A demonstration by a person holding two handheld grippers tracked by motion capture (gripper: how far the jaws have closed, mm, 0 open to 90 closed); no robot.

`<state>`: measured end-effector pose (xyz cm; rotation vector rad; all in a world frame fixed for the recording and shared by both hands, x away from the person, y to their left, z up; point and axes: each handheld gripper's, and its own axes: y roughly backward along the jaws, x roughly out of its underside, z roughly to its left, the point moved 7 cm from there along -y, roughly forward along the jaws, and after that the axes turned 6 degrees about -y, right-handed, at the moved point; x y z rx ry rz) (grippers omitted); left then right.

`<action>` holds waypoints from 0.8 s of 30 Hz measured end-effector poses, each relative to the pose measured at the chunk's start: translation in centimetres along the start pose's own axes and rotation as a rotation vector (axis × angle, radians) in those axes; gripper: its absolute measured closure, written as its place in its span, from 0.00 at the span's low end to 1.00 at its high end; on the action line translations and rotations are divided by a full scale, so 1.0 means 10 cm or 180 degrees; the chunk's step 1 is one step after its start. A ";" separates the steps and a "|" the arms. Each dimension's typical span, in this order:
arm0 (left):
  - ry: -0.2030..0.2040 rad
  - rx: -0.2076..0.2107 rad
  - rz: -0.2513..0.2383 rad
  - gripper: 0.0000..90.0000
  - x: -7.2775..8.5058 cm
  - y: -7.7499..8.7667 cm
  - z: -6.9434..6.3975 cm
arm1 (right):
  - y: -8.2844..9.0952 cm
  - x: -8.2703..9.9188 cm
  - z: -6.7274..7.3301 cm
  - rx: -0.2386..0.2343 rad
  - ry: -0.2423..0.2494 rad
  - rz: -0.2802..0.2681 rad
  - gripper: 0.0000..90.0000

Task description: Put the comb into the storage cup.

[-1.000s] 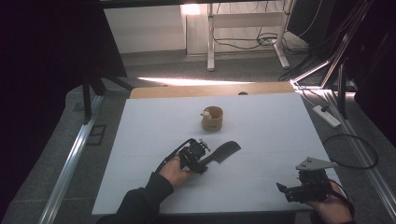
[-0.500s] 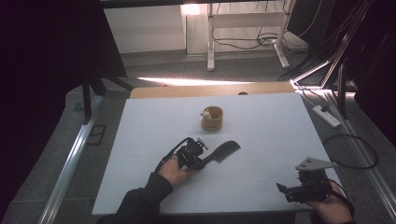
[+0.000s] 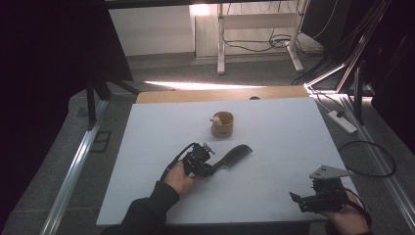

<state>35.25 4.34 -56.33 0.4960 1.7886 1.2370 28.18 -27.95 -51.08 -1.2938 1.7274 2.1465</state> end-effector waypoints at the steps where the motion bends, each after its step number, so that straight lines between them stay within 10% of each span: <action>1: -0.0005 0.0007 -0.0022 0.80 0.00 0.01 0.00 | 0.00 0.00 0.00 0.0001 0.0001 0.0000 0.02; 24: -0.0067 0.0079 -0.0488 0.80 0.01 0.22 -0.02 | 0.00 0.00 0.00 0.0004 0.0001 -0.0002 0.02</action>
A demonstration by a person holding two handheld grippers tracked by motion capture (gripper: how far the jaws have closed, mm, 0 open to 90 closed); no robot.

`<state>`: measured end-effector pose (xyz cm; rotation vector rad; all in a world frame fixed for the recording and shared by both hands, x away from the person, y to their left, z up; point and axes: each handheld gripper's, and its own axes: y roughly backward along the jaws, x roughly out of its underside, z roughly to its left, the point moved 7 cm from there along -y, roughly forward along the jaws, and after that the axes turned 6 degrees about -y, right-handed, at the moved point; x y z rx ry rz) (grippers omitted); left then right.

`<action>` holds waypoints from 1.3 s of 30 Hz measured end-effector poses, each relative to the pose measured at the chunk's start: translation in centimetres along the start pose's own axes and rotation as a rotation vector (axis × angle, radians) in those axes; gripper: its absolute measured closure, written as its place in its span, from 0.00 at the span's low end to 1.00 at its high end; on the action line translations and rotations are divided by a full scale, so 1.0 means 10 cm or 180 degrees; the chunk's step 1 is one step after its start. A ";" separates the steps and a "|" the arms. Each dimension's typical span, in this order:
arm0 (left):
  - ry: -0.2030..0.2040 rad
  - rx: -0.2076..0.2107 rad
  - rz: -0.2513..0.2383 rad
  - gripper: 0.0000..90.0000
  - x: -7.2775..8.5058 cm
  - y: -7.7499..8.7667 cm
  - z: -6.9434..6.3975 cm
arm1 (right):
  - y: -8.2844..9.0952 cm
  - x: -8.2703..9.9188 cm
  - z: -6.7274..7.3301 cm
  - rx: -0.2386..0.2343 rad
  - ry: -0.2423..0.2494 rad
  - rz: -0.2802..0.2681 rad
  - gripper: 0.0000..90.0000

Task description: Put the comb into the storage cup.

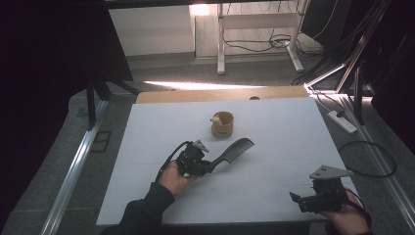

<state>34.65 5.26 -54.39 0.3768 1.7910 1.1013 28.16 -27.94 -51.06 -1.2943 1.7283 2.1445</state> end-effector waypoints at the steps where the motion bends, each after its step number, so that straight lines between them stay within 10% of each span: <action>1: -0.0011 -0.0008 -0.0010 0.80 0.00 0.01 0.00 | 0.00 0.00 0.00 0.0000 0.0000 0.0001 0.02; 39: -0.0094 -0.0069 -0.0652 0.80 0.07 0.52 -0.14 | 0.01 0.00 0.01 0.0003 0.0008 -0.0012 0.02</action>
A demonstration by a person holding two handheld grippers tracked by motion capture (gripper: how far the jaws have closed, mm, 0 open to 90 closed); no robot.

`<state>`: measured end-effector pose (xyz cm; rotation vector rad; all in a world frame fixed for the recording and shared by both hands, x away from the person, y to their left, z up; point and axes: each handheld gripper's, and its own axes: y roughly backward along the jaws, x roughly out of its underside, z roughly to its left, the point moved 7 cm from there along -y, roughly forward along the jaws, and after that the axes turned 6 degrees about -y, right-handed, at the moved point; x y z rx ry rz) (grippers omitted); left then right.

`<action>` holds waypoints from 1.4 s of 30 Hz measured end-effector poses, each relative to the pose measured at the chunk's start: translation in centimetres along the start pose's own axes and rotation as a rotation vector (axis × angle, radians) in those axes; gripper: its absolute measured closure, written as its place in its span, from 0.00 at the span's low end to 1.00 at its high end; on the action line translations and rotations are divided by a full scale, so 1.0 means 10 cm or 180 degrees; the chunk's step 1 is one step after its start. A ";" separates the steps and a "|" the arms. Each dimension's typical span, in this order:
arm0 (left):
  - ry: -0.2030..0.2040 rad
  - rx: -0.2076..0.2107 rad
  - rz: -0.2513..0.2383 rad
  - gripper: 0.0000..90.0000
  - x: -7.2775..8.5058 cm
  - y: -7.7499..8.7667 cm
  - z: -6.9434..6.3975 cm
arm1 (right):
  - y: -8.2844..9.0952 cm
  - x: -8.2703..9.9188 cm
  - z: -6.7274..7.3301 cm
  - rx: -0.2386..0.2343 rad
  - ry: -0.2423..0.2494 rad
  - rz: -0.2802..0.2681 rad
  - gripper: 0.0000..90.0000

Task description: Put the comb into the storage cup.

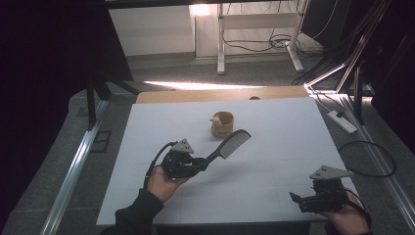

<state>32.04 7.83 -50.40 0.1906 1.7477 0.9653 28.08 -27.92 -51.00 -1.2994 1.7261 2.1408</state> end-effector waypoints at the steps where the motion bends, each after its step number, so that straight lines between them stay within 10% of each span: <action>1: -0.0002 -0.0013 -0.0019 0.80 0.00 0.01 -0.01 | 0.00 0.00 0.00 0.0001 0.0001 0.0000 0.02; 23: -0.0007 -0.0081 -0.0222 0.80 0.12 0.23 -0.20 | 0.01 -0.01 0.01 -0.0011 0.0005 -0.0032 0.01; 42: -0.0044 -0.0179 -0.0235 0.80 0.19 0.29 -0.27 | 0.11 -0.18 0.10 -0.0323 0.0046 -0.0385 0.00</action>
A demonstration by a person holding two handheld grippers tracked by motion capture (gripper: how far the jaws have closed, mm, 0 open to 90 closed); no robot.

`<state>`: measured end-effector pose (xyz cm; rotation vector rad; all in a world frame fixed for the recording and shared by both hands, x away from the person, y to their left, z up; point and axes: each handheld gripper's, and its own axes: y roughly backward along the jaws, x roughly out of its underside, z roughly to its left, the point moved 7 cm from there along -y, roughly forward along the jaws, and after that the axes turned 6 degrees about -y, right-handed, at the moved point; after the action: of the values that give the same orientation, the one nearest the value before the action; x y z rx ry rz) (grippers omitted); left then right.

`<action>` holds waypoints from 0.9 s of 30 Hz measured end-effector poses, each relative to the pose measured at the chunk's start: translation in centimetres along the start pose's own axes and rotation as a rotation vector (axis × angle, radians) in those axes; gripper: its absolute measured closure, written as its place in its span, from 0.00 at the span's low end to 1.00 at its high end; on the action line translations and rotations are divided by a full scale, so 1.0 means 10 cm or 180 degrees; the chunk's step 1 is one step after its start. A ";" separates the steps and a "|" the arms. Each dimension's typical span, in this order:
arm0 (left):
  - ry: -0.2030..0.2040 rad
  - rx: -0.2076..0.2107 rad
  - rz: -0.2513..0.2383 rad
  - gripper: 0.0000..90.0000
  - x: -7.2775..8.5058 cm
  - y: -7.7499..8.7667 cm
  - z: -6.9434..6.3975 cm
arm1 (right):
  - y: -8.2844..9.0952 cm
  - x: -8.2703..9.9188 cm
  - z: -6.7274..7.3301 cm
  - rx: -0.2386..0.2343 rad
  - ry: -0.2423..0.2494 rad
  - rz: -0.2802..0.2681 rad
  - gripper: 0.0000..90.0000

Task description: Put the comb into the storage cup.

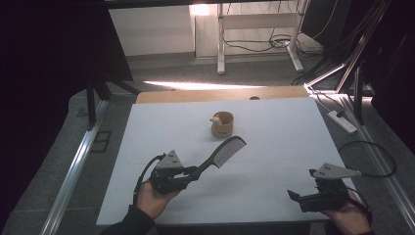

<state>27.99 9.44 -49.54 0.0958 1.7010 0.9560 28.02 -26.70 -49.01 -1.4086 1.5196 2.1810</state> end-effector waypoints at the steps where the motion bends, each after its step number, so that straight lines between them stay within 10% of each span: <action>1: -0.0007 -0.0003 0.0010 0.80 0.00 0.00 0.00 | 0.00 -0.01 0.00 -0.0003 0.0028 -0.0008 0.00; 27: -0.0055 0.0069 0.0073 0.80 0.01 -0.07 -0.04 | -0.07 -0.45 0.13 -0.0410 0.0036 -0.0082 0.00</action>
<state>27.92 8.82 -49.99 0.1378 1.6978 0.9514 30.11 -23.64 -46.05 -1.4713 1.3787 2.2962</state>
